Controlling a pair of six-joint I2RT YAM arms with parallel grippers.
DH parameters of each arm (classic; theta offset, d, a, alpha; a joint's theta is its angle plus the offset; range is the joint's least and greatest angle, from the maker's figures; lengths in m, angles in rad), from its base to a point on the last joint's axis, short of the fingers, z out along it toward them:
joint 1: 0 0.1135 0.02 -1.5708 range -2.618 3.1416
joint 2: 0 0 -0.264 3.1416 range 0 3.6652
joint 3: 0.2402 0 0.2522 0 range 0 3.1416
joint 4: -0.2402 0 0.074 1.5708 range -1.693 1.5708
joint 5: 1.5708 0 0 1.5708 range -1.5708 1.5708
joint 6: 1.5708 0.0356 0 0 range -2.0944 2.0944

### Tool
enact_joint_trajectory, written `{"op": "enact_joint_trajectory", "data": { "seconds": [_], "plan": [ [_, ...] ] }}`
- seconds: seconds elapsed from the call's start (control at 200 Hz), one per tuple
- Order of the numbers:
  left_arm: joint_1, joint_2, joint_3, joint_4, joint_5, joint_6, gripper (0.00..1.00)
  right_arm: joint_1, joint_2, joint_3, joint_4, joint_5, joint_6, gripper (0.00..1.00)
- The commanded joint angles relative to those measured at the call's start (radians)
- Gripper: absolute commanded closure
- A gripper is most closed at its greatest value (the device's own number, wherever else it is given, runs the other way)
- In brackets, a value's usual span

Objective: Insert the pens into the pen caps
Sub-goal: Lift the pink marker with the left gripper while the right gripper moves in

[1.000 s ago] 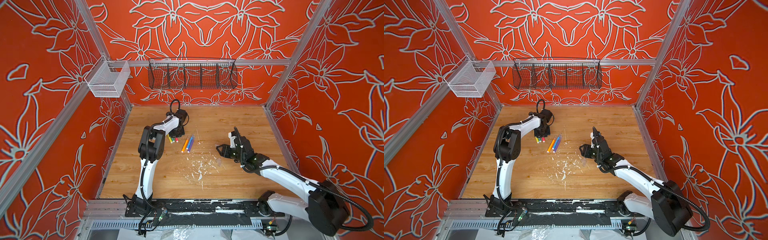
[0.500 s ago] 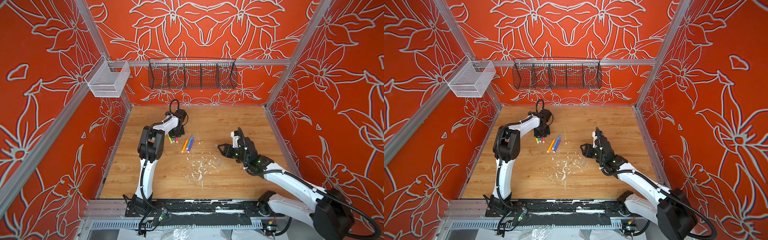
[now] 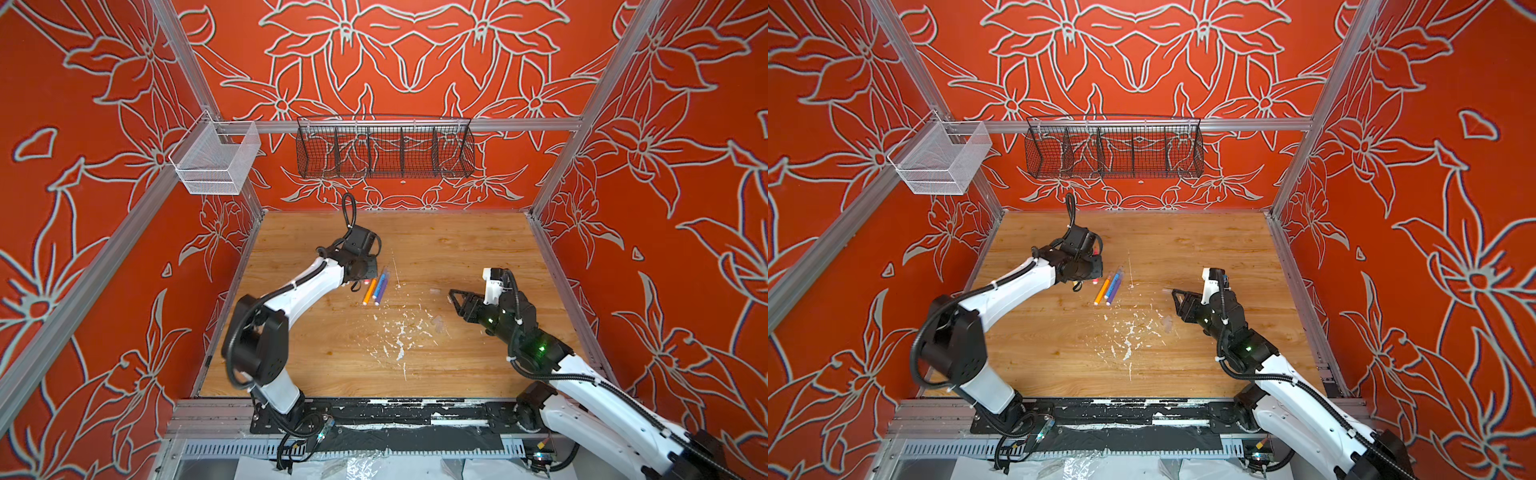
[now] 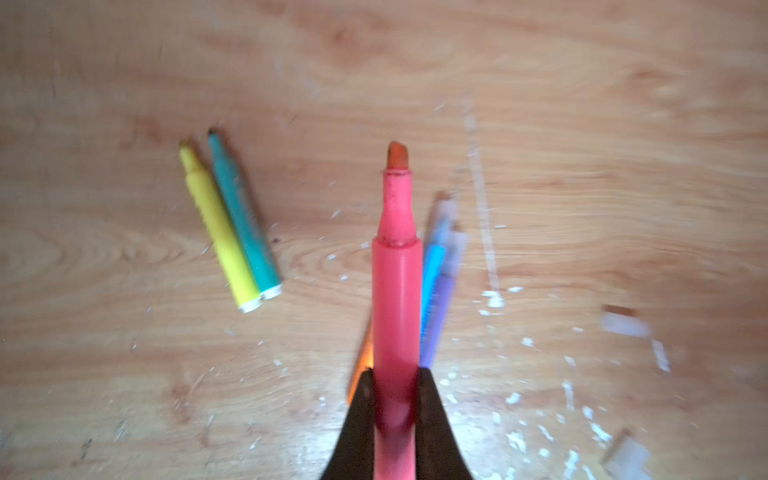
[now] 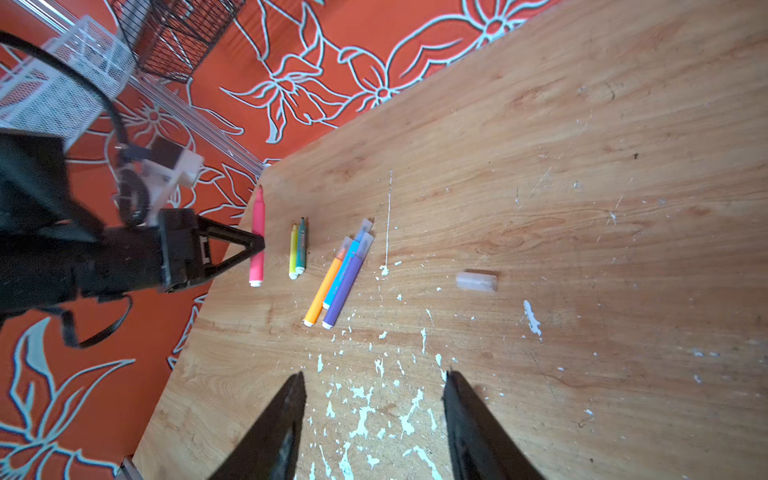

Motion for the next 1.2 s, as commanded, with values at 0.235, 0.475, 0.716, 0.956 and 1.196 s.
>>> {"op": "enact_joint_trajectory", "data": {
  "seconds": [0.235,0.475,0.716,0.956,1.196],
  "plan": [
    [-0.174,-0.278,-0.401,0.62,0.284,0.236,1.0,-0.01,-0.124,-0.112,0.227,-0.08,0.025,0.41],
    [-0.246,-0.338,-0.42,0.62,0.225,0.326,1.0,-0.008,-0.108,-0.133,0.395,-0.24,0.046,0.39],
    [-0.348,-0.27,-0.343,0.547,0.123,0.37,1.0,-0.007,-0.042,-0.112,0.464,-0.33,0.053,0.39],
    [-0.422,-0.217,-0.286,0.503,0.093,0.389,1.0,-0.008,-0.003,-0.097,0.476,-0.358,0.051,0.39],
    [-0.487,-0.154,-0.239,0.465,0.038,0.444,1.0,-0.006,0.03,-0.084,0.475,-0.361,0.05,0.44]
  ]
}}
